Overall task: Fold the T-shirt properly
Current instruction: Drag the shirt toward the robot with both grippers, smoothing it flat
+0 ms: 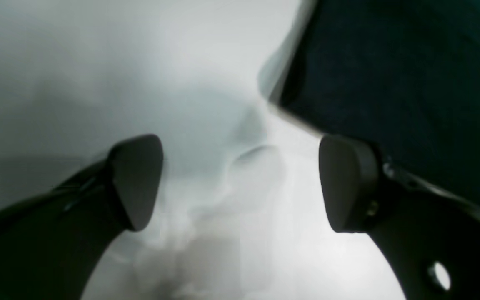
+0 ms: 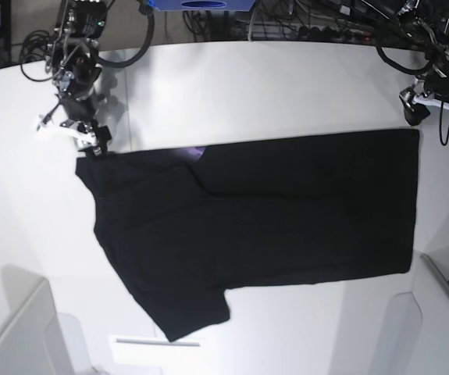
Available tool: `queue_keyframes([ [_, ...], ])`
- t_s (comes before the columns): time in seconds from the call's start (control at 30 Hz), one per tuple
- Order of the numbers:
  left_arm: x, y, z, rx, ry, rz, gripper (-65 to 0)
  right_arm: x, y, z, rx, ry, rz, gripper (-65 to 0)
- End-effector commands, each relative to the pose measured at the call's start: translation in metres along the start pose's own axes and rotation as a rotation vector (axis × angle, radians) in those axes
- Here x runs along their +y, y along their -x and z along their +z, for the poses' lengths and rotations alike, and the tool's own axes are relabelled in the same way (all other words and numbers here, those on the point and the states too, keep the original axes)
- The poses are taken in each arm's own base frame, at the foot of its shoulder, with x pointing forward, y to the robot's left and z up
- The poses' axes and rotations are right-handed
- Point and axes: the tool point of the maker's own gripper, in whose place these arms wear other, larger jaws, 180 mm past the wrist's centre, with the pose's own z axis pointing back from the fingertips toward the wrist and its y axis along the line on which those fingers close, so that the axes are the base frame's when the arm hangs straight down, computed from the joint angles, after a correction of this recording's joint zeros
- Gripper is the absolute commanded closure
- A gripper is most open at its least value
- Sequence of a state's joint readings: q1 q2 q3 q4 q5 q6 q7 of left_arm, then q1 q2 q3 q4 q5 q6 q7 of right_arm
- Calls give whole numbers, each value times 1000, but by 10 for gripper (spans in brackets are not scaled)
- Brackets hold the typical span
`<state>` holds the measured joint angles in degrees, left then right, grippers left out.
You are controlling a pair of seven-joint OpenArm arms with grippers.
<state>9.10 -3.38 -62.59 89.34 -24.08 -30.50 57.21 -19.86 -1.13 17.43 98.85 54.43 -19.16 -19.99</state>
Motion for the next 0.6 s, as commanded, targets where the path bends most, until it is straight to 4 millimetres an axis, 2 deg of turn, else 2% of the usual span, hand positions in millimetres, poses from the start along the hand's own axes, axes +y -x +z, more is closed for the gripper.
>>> queue_keyframes([
  [0.0, -2, -13, 0, -37, 16, -8, -561, 7, -9, 0, -26, -25, 6, -356],
  [0.17, -13, -19, -9, -50, 44, 13, -559, -5, -9, -5, -16, 5, 17, -356],
  [0.33, -20, -25, -16, -58, 66, 35, -541, -6, -7, -11, -9, 12, 10, -357],
  [0.5, -23, -19, -27, -34, 86, 68, -308, 4, -12, -19, -16, -5, 2, -357],
  [0.57, -26, -18, -30, -31, 95, 78, -240, 4, -11, -25, -10, -2, -5, -357],
])
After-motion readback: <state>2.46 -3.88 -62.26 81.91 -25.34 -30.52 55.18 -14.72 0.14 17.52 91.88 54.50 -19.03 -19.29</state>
